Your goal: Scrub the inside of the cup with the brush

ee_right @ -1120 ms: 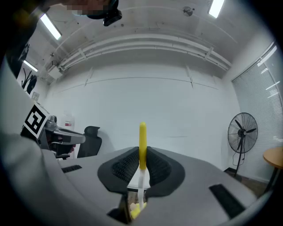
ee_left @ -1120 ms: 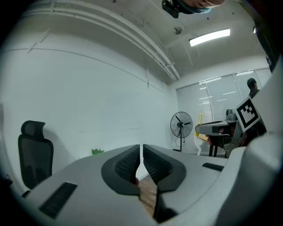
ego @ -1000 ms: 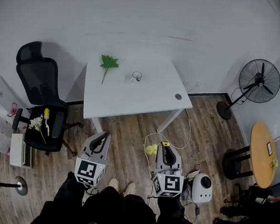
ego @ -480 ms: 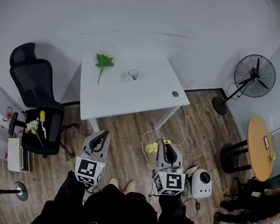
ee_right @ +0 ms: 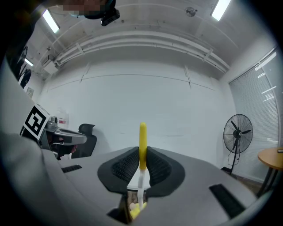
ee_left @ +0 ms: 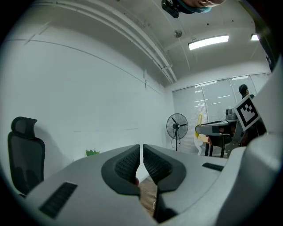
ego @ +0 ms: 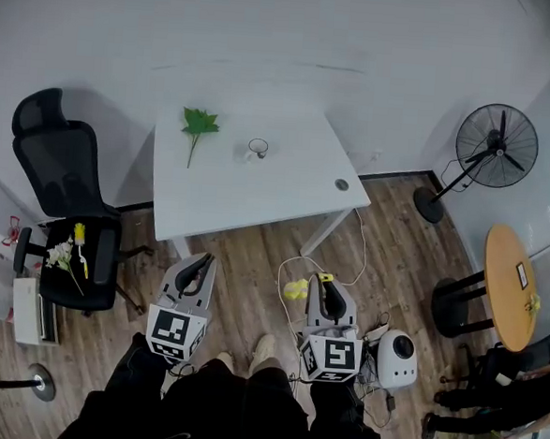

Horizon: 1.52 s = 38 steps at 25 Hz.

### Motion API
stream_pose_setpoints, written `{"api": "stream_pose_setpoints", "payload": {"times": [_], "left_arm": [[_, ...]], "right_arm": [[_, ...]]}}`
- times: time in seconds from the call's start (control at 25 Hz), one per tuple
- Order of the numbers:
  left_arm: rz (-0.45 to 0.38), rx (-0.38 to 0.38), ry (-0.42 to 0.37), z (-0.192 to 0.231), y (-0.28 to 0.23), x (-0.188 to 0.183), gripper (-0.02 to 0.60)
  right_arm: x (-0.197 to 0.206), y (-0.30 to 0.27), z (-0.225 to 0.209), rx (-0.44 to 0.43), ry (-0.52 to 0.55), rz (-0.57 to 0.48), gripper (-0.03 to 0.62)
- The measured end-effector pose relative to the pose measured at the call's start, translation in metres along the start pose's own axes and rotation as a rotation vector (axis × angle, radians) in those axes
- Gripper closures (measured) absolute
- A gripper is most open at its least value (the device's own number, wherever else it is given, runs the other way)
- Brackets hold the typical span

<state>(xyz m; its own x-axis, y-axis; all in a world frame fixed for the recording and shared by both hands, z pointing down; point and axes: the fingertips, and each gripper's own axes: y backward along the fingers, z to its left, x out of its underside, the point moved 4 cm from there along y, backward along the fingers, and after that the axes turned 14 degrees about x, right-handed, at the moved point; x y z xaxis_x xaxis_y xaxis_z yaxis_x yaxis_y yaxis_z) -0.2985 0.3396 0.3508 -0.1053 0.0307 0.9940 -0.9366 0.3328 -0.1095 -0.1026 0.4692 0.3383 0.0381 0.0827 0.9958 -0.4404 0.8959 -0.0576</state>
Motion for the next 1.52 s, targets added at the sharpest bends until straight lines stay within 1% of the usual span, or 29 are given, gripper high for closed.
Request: {"api": "stream_pose_setpoints", "payload": {"times": [0.16, 0.32, 0.52, 0.72, 1.04, 1.32, 1.52], "left_arm": [[0.01, 0.004, 0.0, 0.004, -0.018, 0.003, 0.541], [0.018, 0.005, -0.005, 0.009, -0.049, 0.005, 0.541], [0.025, -0.011, -0.007, 0.02, -0.105, 0.005, 0.541], [0.031, -0.04, -0.013, 0.038, -0.168, -0.006, 0.541], [0.053, -0.111, 0.004, 0.067, -0.246, -0.014, 0.541], [0.06, -0.2, 0.027, 0.096, -0.296, -0.015, 0.541], [0.069, -0.269, 0.039, 0.112, -0.319, -0.011, 0.541]], "right_arm": [[0.006, -0.015, -0.007, -0.002, -0.01, 0.008, 0.528], [0.012, -0.042, -0.024, -0.004, -0.021, 0.008, 0.528], [0.018, -0.096, -0.054, -0.022, -0.032, 0.001, 0.528], [0.014, -0.161, -0.085, -0.06, -0.044, 0.002, 0.528], [0.007, -0.253, -0.123, -0.126, -0.054, -0.003, 0.528], [0.006, -0.327, -0.136, -0.218, -0.056, -0.003, 0.528], [0.007, -0.373, -0.14, -0.29, -0.055, -0.016, 0.528]]}}
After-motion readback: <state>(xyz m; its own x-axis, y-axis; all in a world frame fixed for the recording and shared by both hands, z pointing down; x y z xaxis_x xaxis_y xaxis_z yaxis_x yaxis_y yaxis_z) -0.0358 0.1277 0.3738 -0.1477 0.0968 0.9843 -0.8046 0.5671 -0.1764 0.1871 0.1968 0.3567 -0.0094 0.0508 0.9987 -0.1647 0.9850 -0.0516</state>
